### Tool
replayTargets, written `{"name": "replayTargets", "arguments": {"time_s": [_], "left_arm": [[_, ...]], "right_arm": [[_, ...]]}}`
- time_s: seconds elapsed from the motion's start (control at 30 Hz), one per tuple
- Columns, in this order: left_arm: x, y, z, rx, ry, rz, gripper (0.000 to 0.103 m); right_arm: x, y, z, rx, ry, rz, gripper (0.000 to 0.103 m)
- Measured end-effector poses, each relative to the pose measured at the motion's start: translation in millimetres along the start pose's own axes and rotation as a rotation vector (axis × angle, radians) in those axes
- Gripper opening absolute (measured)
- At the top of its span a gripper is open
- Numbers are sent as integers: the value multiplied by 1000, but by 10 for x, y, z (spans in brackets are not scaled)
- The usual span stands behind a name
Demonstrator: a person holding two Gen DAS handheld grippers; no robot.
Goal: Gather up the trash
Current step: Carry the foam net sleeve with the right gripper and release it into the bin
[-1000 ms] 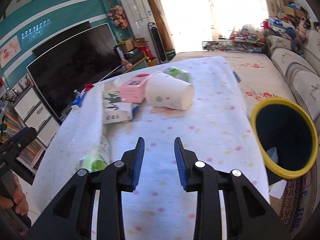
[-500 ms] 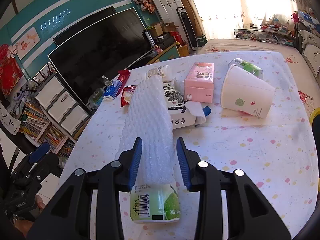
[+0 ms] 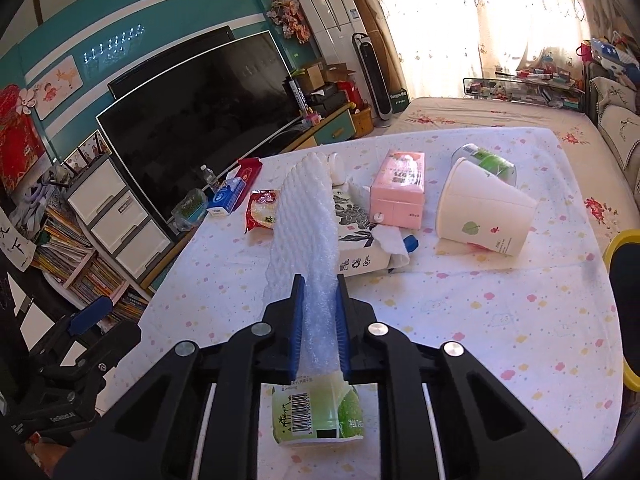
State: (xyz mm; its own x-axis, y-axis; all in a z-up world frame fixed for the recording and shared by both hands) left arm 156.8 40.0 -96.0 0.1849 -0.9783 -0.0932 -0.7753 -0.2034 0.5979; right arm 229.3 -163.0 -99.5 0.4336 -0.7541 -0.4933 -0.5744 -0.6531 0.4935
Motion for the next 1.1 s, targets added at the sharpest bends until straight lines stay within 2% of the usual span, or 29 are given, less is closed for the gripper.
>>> {"name": "replayTargets", "arguments": {"time_s": [0.07,0.23,0.53,0.83,1.1], "left_arm": [[38,9,9,0,-7,2,98],[172,48,25,1,-34,16,98],[500,44,77,-13,-88,56,98],[969,-44,213,-63,-154,110,98],[1298,-135,274,-117,-152,137,98]], "right_arm": [[18,97,-46,27,10,15,14],[238,406,-138,103,17,117,14],[1150,1063,-167,200,-58,381,14],[2267,1629,-35,197,-147,637,15],[2990,1740,233,147,-223,732,17]]}}
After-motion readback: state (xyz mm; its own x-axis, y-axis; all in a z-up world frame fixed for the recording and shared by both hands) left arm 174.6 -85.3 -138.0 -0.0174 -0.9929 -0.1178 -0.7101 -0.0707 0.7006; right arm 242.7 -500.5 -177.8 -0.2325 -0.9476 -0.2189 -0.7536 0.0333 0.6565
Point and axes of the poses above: each gripper's, at about its wrist camera, not at the fingertips, and y roughly against the way its jaws point, x to its right, z to its underside, the point moved 6 cm from there along -y, roughly the way its jaws point, and after that the axes turned 15 degrees about -z, right-handed, at the moved point
